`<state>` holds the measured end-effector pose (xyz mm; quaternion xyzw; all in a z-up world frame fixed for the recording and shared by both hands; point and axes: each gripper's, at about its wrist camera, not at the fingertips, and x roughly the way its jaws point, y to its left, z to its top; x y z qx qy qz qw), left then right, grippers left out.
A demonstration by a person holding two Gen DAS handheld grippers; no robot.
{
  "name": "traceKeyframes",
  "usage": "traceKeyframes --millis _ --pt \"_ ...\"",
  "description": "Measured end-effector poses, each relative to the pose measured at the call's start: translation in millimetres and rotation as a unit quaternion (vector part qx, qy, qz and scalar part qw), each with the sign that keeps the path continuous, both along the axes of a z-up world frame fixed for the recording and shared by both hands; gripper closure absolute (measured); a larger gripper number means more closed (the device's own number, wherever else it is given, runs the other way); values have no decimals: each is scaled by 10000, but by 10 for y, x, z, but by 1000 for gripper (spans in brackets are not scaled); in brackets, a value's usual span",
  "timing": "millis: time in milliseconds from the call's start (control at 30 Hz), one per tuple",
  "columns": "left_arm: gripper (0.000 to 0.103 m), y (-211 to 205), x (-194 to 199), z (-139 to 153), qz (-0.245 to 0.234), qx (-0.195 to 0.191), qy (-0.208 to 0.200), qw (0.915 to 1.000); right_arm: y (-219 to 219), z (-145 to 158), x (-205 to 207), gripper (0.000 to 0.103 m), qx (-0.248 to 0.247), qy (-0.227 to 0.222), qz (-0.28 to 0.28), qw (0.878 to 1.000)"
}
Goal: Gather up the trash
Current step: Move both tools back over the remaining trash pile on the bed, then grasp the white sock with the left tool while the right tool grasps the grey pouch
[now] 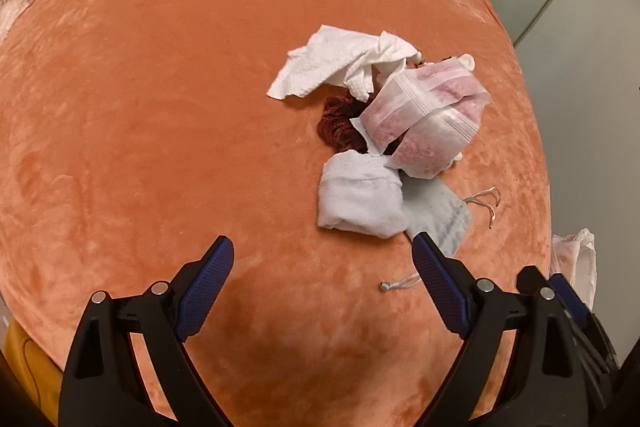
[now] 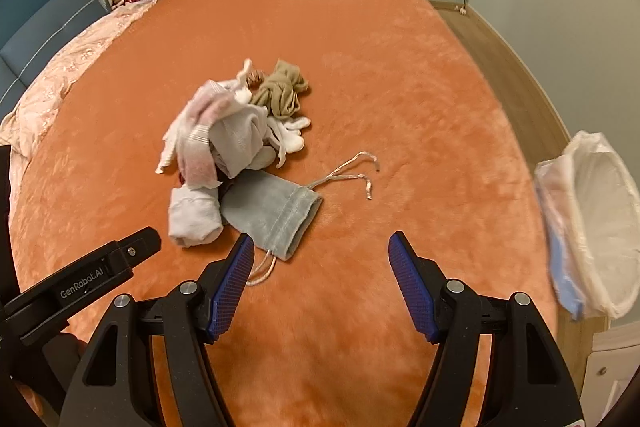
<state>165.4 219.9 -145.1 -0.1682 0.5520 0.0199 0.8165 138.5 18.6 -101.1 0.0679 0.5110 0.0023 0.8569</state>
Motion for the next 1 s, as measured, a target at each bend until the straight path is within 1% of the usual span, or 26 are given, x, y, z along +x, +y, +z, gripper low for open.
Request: traceKeyframes --millis 100,167,233,300,333,400,433,500,533,567,633,700,733,767,1000 --pt "17 -41 168 -116 -69 -184 107 9997 25 -158 150 36 43 124 -6 9999" --pt "18 -78 261 -197 -110 -241 187 9995 39 -244 234 36 69 182 -15 9998" --pt "24 -115 345 -290 -157 -294 304 9990 52 -344 318 36 90 264 -48 9996" --pt "37 -127 412 -376 -210 -420 424 9980 61 -428 379 38 103 341 -70 9993" --pt "40 -123 440 -421 -220 -512 495 9972 71 -474 411 41 108 387 -77 9992" --pt "51 -118 470 -471 -245 -665 524 9961 79 -544 463 46 173 451 -64 9988" --pt "52 -117 477 -476 -254 -650 521 9962 91 -587 492 49 226 492 -57 9985" --pt "61 -115 467 -470 -304 -656 458 9963 116 -648 531 55 306 554 -34 9980" --pt "62 -114 462 -463 -319 -657 447 9963 126 -678 549 62 339 584 -21 9977" --pt "66 -104 449 -458 -322 -670 427 9963 143 -722 565 69 391 641 2 9972" --pt "68 -82 429 -454 -317 -716 412 9961 167 -808 578 81 557 754 47 9956" --pt "71 -56 402 -446 -311 -741 409 9959 171 -826 545 85 631 719 33 9954" --pt "71 -40 371 -432 -300 -733 402 9960 175 -819 527 95 684 699 61 9952" --pt "71 -34 351 -419 -286 -730 396 9961 185 -798 496 97 744 678 121 9948" --pt "72 -22 103 -255 -175 -697 281 9970 147 -575 205 98 795 479 136 9956"
